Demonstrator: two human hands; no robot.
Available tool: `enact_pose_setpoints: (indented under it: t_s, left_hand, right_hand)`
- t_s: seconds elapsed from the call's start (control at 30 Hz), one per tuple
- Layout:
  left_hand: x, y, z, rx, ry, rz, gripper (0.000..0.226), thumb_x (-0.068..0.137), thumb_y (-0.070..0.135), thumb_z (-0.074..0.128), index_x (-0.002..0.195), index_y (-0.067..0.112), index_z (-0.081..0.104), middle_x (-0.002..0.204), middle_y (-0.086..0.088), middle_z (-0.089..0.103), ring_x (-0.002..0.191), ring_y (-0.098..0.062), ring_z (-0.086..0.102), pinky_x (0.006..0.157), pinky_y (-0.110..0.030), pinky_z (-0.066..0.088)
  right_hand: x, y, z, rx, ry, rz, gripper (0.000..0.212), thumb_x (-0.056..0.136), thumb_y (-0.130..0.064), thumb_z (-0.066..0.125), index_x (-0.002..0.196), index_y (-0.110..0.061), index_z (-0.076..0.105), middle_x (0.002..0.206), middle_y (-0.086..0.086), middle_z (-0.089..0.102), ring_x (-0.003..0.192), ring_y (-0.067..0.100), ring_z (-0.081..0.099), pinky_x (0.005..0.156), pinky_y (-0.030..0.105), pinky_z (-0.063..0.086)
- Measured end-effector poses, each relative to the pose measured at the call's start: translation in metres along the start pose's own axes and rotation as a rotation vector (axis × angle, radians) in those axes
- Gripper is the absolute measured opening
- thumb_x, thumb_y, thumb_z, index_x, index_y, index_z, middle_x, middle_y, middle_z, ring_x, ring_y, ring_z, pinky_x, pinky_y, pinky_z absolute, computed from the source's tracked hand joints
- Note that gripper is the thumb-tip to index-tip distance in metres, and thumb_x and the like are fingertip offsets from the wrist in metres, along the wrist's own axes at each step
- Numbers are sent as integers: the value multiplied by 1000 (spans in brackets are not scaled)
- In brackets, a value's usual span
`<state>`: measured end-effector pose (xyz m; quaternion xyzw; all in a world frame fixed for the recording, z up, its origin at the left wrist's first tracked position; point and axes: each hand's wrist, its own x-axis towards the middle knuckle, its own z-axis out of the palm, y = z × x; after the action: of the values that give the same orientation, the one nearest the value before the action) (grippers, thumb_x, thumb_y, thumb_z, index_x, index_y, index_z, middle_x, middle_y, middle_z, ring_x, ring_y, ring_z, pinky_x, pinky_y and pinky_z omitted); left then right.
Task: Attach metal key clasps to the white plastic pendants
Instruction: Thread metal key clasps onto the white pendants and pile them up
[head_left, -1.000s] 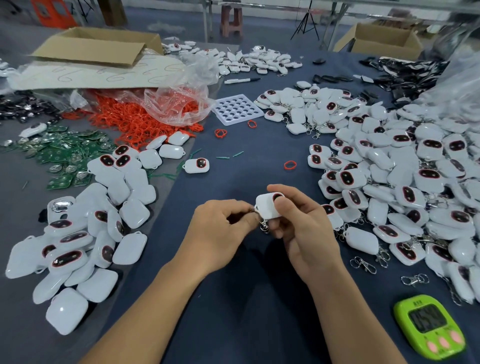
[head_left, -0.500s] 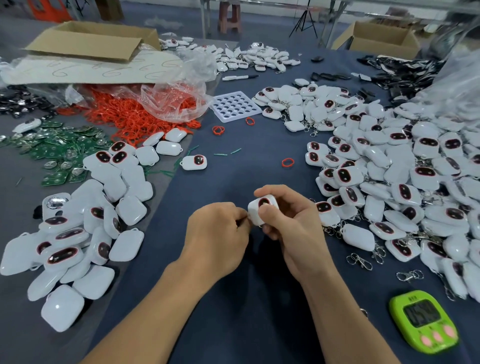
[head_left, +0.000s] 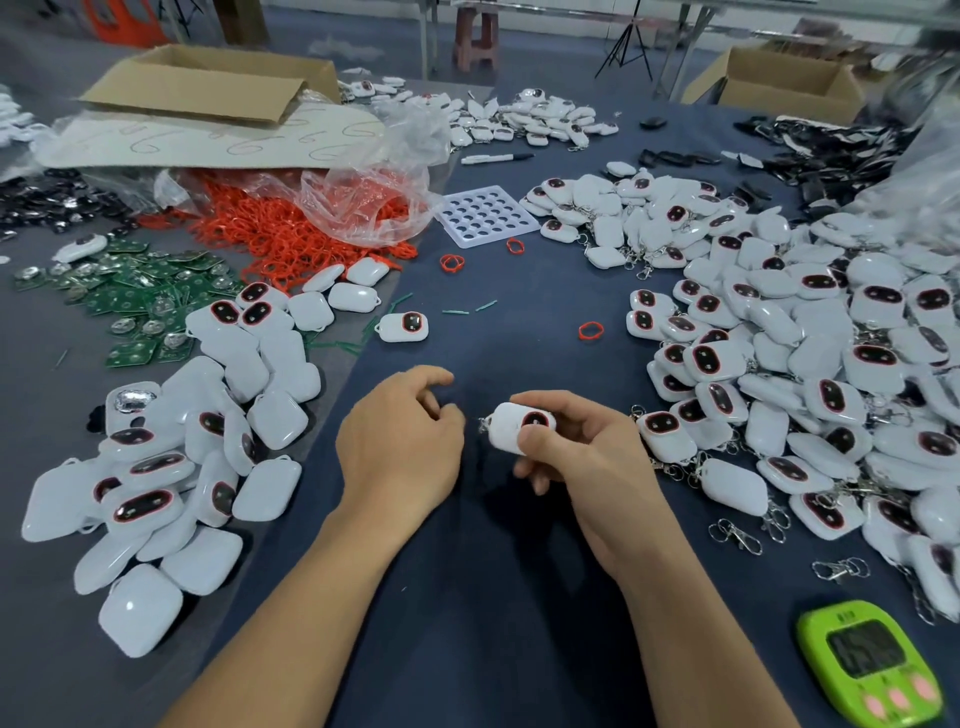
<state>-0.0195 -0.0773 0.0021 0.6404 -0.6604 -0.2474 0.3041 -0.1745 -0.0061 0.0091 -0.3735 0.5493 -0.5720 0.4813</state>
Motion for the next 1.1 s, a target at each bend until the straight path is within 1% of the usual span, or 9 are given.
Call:
enact_pose_setpoints:
  t_s: [0.1,0.17,0.23,0.33,0.47,0.57,0.7,0.97,1.1]
  left_hand:
    - [1,-1,1,62,-27,13,20,86,28,62,94,44,68,76,17,63,76,5,55,63,-16,33]
    - [2,-1,2,78,-27,17,18,86,28,61,91,44,68,76,17,62,78,5,55,63,-17,34]
    - [3,-1,4,87,-25,15,18,86,28,60,89,45,67,76,18,62,78,5,55,63,-19,35]
    - [5,0,5,90,-20,31,19,85,27,60,85,46,65,74,18,62,78,2,56,63,-20,36]
    - [16,3,8,96,8,136,21,84,21,63,89,40,71,74,16,62,82,-7,55,66,-25,37]
    - [31,-2,6,96,164,227,37,80,10,66,110,30,72,107,11,67,102,-15,51,81,-19,36]
    - [54,-7,3,175,68,213,52,85,16,63,136,19,55,141,-1,53,133,-27,44,104,-42,38]
    - [47,-8,-1,-111,18,238,18,93,38,63,102,34,78,99,21,76,91,-2,65,79,-19,45]
    - [18,9,1,-498,-171,153,15,87,36,66,86,44,79,79,18,77,68,2,69,65,-17,53]
  right_hand:
    - [6,-9,-7,382,7,120,26,95,6,58,105,-7,77,90,8,76,66,16,68,58,20,52]
    - [10,-19,-27,921,-89,17,34,92,5,51,116,-6,72,111,6,76,100,20,74,83,26,56]
    - [10,-27,-42,1208,-256,-160,61,87,12,46,143,-9,57,137,0,68,140,23,54,108,36,46]
    - [8,-18,-32,866,-277,-103,79,79,13,49,151,-20,52,146,-7,63,142,18,52,106,36,51]
    - [5,0,-12,662,-233,18,55,80,5,55,122,-24,78,134,1,72,122,15,67,93,29,55]
    - [9,0,-12,601,-185,36,47,79,4,58,107,-24,84,116,4,78,109,16,73,88,28,57]
    - [11,4,-18,656,-129,56,39,78,3,59,99,-18,84,103,6,79,97,19,74,83,28,58]
    - [11,2,-15,612,-72,99,39,77,0,63,108,-14,82,117,10,77,106,20,73,82,28,60]
    - [9,4,1,182,58,-7,59,74,-11,72,130,-32,69,134,-3,67,116,11,70,90,32,61]
